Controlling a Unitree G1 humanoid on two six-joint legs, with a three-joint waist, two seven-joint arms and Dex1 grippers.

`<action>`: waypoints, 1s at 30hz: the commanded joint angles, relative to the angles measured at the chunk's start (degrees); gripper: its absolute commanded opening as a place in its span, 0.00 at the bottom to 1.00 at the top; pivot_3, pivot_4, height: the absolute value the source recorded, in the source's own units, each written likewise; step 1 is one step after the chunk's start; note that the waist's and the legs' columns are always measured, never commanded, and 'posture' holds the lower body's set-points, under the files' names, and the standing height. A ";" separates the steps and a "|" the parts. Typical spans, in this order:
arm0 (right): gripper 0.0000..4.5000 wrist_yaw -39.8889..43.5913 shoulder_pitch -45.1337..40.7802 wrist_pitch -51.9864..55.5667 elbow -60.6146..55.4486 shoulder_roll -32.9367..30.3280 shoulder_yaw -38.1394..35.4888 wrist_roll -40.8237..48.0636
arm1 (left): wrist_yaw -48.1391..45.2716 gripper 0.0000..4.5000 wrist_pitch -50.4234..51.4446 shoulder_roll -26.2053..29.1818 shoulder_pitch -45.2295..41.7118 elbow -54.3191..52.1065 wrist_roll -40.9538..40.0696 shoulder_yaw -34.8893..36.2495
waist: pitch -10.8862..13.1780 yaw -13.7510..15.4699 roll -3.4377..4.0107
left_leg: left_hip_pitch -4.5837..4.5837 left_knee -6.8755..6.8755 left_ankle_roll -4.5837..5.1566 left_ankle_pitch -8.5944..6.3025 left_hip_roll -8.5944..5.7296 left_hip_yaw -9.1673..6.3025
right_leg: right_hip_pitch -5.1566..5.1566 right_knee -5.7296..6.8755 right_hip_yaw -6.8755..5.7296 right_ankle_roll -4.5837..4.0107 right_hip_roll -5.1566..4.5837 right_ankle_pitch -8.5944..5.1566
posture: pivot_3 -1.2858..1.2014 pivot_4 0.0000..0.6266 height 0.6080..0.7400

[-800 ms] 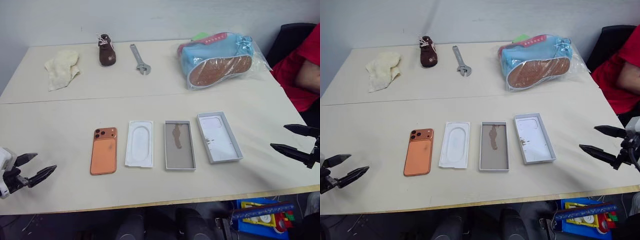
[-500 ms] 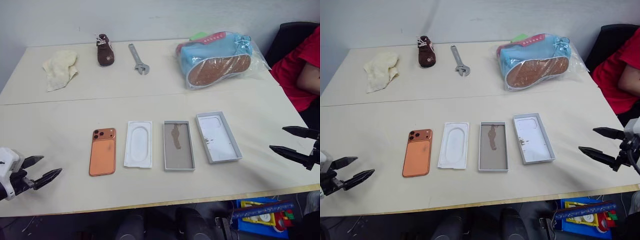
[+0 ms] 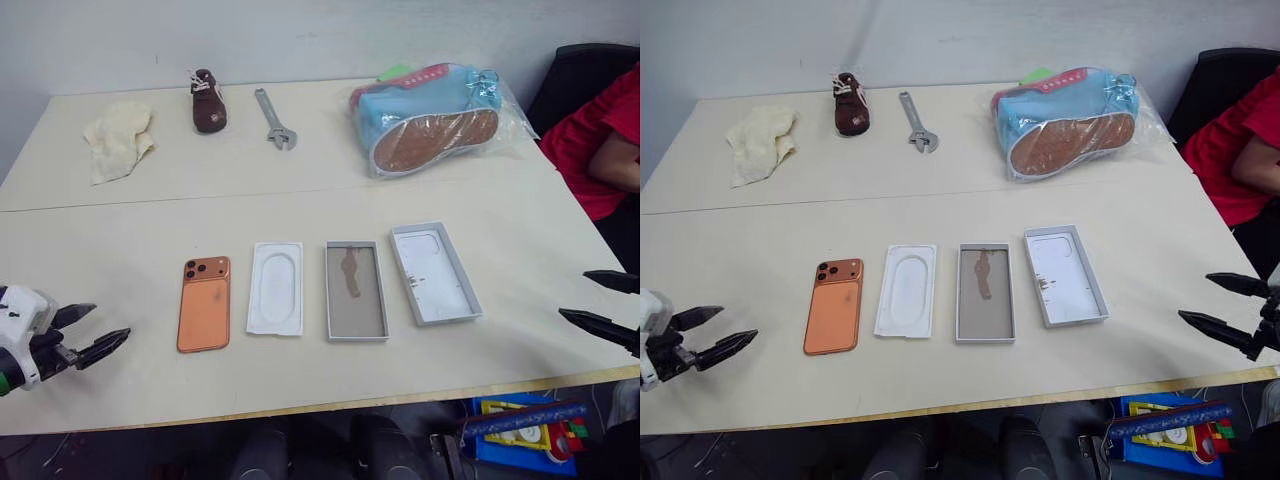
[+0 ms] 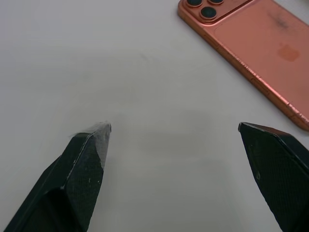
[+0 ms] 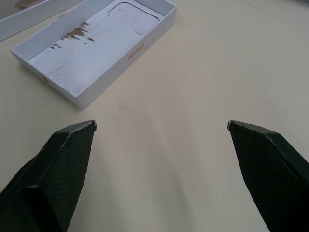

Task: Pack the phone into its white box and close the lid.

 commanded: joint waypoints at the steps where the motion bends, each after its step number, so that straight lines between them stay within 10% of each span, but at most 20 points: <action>1: 1.00 2.68 0.16 1.35 -9.05 -0.23 0.59 3.01 | -2.09 0.99 6.22 2.07 -2.33 -6.54 -5.47 -1.33 | 0.00 0.11 0.00 | 0.00 0.04 0.00 0.00 0.00 -0.01 | 0.01 0.03 0.00 0.00 0.00 0.00 | 0.52 0.24 1.00; 14: 1.00 -9.67 -7.90 15.17 -48.19 5.63 20.66 10.16 | 7.58 0.99 47.87 -1.43 -22.62 -11.08 -21.93 -19.09 | 0.00 0.44 0.02 | -0.06 0.34 0.01 0.02 0.06 -0.09 | 0.00 0.28 -0.02 0.02 0.09 0.01 | 0.52 0.24 1.00; 30: 1.00 -17.03 -16.89 20.34 -51.85 10.07 30.47 6.88 | 16.11 0.99 63.99 -10.92 -37.02 -2.88 -22.00 -25.52 | -0.06 0.37 -0.07 | -0.08 0.46 -0.33 0.34 0.02 -0.10 | -0.06 0.42 -0.08 0.07 0.19 0.04 | 0.52 0.24 1.00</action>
